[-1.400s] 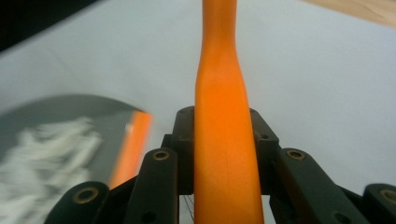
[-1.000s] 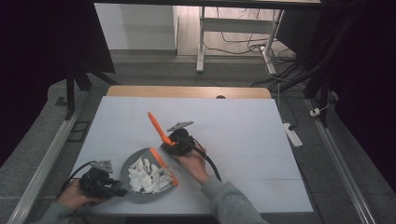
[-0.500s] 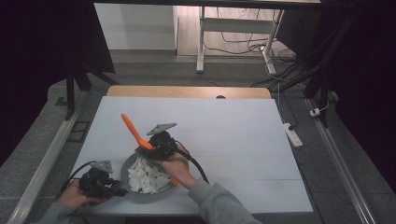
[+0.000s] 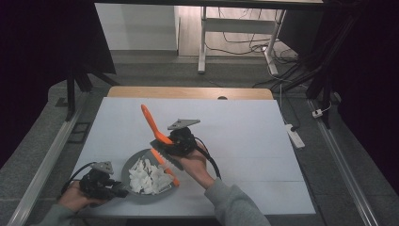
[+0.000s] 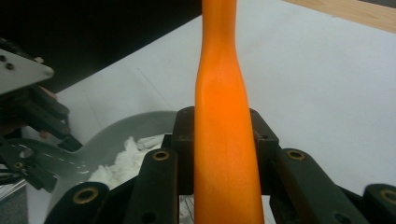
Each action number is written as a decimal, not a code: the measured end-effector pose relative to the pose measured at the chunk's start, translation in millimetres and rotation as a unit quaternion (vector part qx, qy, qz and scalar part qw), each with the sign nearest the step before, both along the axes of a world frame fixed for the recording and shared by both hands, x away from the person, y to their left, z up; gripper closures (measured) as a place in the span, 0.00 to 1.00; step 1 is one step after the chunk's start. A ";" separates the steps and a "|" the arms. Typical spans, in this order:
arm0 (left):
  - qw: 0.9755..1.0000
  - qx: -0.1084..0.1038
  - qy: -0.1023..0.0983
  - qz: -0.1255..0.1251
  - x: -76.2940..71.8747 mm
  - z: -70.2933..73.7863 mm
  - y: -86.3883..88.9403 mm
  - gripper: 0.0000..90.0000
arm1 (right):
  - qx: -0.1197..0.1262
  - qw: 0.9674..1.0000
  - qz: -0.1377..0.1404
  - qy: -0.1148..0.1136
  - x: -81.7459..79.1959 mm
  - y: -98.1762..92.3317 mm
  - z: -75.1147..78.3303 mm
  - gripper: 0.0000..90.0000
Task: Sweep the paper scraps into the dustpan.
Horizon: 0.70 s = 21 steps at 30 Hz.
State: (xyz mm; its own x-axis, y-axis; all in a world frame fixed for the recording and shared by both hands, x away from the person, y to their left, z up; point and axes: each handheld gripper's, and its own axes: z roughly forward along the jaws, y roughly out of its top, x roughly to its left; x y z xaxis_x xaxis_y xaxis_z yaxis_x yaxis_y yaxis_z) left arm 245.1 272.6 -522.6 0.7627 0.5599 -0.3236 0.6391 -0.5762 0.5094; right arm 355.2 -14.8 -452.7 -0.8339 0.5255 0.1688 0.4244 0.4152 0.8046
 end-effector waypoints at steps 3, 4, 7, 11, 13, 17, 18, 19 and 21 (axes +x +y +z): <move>1.000 0.000 -0.005 0.003 -0.1 0.3 -0.1 0.68 | -0.005 1.000 -0.010 -0.001 4.2 -8.3 -3.2 0.78; 1.000 -0.001 -0.004 0.003 0.1 0.3 0.0 0.68 | -0.007 1.000 -0.014 0.001 5.5 -11.4 -4.2 0.78; 1.000 -0.001 -0.007 0.005 0.2 0.3 0.2 0.68 | -0.003 1.000 -0.027 0.004 8.9 -21.3 -6.9 0.78; 1.000 -0.008 -0.014 0.011 0.1 1.6 0.9 0.68 | -0.001 0.999 -0.039 0.004 11.6 -32.4 -9.0 0.78; 1.000 -0.011 -0.020 0.018 -0.1 2.4 2.0 0.68 | 0.000 0.999 -0.044 0.003 12.3 -37.7 -9.3 0.78; 0.999 -0.020 -0.026 0.032 0.4 4.1 4.8 0.68 | 0.007 0.999 -0.049 -0.003 12.5 -48.1 -7.8 0.78; 0.999 -0.023 -0.028 0.035 0.3 4.4 5.2 0.68 | 0.008 0.999 -0.049 -0.006 12.3 -51.0 -7.3 0.78; 0.999 -0.024 -0.029 0.038 0.4 4.8 5.6 0.68 | 0.012 0.999 -0.051 -0.007 12.0 -53.6 -6.8 0.78; 0.998 -0.026 -0.032 0.045 0.9 5.3 6.1 0.68 | 0.015 0.998 -0.052 -0.010 11.6 -58.7 -5.8 0.78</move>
